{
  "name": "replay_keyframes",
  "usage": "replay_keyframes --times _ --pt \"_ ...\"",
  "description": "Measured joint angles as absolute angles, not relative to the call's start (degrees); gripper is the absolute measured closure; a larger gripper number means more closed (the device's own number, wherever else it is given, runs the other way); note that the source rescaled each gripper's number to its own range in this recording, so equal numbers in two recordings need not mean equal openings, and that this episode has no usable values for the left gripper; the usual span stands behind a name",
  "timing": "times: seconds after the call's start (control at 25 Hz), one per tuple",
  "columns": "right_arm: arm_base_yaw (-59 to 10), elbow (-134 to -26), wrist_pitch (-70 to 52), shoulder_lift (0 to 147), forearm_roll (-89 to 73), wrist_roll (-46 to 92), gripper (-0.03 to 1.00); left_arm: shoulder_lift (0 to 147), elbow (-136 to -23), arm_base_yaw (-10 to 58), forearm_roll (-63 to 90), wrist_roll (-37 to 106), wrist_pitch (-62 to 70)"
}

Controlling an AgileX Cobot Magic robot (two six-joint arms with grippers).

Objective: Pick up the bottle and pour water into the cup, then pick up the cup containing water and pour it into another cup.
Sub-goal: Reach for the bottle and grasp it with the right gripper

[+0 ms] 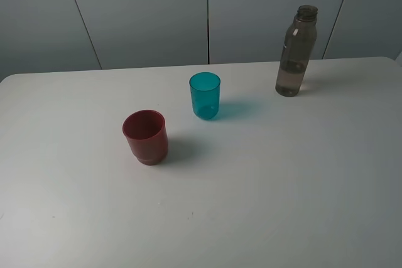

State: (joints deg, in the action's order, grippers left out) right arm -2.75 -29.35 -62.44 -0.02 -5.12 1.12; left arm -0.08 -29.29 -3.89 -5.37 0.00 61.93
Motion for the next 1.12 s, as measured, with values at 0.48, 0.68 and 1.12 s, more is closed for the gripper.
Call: replay_keyframes --times 0.48,0.68,1.12 --pt "-2.75 -33.6 -52.49 11.18 -3.8 0.89 -0.03 -0.08 -29.29 -3.89 -5.37 0.0 61.93" --pt "-2.67 -35.87 -37.32 24.28 -3.8 0.89 -0.03 -0.08 -29.29 -3.89 -5.37 0.0 61.93" --pt "-5.68 -35.98 -25.24 53.09 -2.8 1.21 -0.03 -0.08 -29.29 -3.89 -5.37 0.0 61.93"
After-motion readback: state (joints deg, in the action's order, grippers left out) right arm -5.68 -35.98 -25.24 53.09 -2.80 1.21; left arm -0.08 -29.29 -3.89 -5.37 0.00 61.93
